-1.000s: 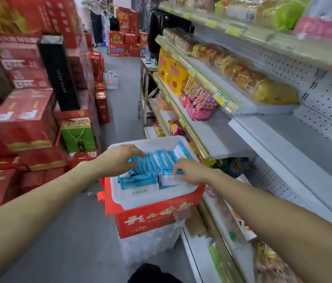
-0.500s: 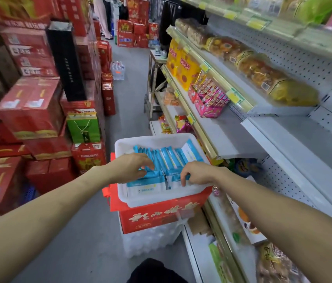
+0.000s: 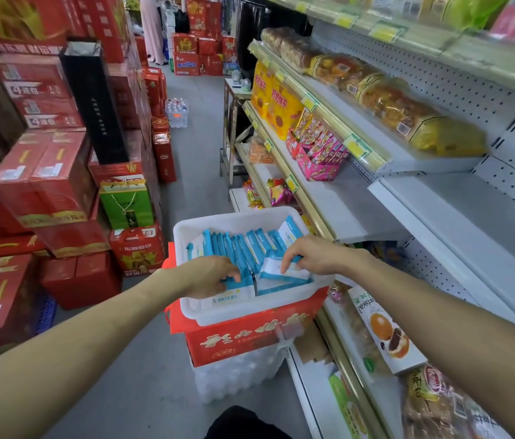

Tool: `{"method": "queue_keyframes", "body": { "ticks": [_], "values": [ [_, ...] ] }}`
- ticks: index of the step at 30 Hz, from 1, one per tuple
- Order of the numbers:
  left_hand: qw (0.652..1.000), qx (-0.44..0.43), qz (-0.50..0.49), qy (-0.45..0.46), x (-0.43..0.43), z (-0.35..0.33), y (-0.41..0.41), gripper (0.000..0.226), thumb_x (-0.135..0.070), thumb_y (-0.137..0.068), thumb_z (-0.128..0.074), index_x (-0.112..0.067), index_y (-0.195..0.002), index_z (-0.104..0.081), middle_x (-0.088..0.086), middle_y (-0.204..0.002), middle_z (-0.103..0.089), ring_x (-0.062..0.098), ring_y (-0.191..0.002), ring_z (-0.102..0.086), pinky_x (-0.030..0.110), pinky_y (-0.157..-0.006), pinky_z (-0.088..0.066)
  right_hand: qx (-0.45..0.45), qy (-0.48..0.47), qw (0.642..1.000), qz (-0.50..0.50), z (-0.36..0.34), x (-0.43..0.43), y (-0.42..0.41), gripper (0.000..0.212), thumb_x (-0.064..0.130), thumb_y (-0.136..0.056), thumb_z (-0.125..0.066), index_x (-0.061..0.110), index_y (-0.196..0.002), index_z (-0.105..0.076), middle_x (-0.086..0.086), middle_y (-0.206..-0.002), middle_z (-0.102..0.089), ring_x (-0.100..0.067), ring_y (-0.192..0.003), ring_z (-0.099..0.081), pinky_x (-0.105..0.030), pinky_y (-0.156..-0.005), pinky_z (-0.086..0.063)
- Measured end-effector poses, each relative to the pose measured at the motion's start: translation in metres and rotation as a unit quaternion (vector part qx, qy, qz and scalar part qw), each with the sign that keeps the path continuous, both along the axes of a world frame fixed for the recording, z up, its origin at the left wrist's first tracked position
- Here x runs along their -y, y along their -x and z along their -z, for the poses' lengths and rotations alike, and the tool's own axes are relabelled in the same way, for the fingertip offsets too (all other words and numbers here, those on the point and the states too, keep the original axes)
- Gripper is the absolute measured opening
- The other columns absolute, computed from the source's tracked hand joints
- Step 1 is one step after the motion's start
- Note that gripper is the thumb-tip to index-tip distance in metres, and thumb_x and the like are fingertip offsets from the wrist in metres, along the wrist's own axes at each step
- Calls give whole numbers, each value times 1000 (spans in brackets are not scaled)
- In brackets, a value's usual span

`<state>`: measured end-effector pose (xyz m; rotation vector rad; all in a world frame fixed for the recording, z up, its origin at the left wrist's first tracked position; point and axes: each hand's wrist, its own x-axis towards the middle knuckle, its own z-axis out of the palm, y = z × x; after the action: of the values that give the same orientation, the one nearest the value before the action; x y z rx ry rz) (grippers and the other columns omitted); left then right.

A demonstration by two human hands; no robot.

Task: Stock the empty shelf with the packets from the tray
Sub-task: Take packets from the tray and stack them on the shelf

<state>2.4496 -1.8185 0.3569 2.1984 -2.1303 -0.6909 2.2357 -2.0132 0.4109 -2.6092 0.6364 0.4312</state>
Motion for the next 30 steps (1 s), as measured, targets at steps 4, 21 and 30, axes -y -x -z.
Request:
{"method": "queue_keyframes", "body": {
  "ticks": [4, 21, 30],
  "values": [
    [999, 10, 21, -22, 4, -1, 6, 43, -15, -97, -56, -38, -133, -59, -8, -130, -54, 15, -119, -53, 35, -106, -45, 37, 4, 999, 12, -19, 4, 8, 38, 5, -96, -62, 39, -105, -78, 10, -122, -61, -9, -107, -57, -20, -75, -44],
    [995, -5, 59, -82, 6, 2, 6, 49, -8, -91, -60, -45, -122, -61, -13, -136, -57, 14, -119, -53, 34, -108, -43, 81, -5, 997, 3, -43, 4, 39, 40, 14, -97, -61, 42, -125, -61, 11, -141, -52, -7, -121, -49, -24, -89, -42],
    [998, 4, 60, 33, 38, -85, 8, 50, -4, -94, -55, -46, -118, -65, -23, -112, -58, 7, -94, -56, 25, -83, -41, 107, 28, 992, 56, -75, 6, 78, 42, 7, -96, -59, 42, -116, -70, 7, -139, -59, -14, -117, -57, -35, -93, -50]
  ]
}}
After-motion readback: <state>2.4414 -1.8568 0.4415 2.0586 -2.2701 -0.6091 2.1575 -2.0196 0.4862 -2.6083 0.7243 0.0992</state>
